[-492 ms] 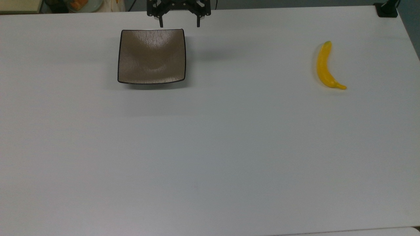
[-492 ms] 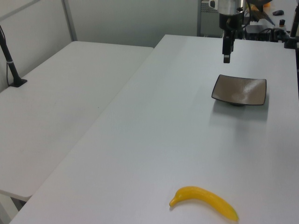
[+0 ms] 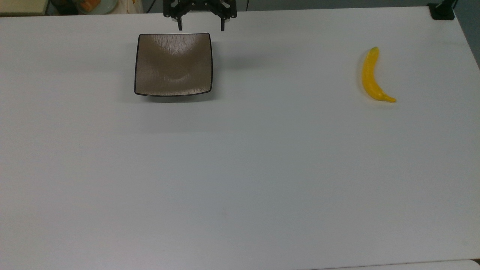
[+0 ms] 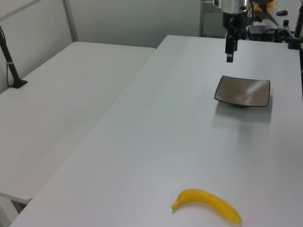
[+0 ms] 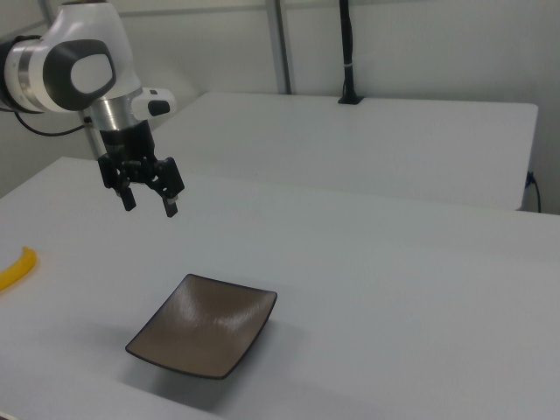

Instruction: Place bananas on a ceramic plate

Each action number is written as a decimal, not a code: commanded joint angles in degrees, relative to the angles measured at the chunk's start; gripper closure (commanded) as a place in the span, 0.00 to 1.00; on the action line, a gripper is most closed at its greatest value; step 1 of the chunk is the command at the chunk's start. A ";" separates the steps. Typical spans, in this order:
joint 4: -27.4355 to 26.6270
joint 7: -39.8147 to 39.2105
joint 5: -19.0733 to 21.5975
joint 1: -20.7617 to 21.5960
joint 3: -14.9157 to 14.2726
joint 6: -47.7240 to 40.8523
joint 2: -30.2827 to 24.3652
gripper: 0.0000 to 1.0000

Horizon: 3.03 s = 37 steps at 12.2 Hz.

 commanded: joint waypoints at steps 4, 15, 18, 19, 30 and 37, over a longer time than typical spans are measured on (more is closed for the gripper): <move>-1.35 0.81 0.31 -0.61 0.80 2.10 -1.05 0.00; -0.91 15.92 3.66 0.61 10.73 6.41 3.17 0.00; 1.63 23.81 3.66 5.44 12.22 6.50 5.72 0.00; 1.99 25.15 3.66 6.41 13.01 7.46 6.24 0.00; 8.23 37.46 2.78 21.08 16.09 24.07 23.37 0.00; 8.14 37.46 -0.12 24.87 16.09 29.35 32.69 0.00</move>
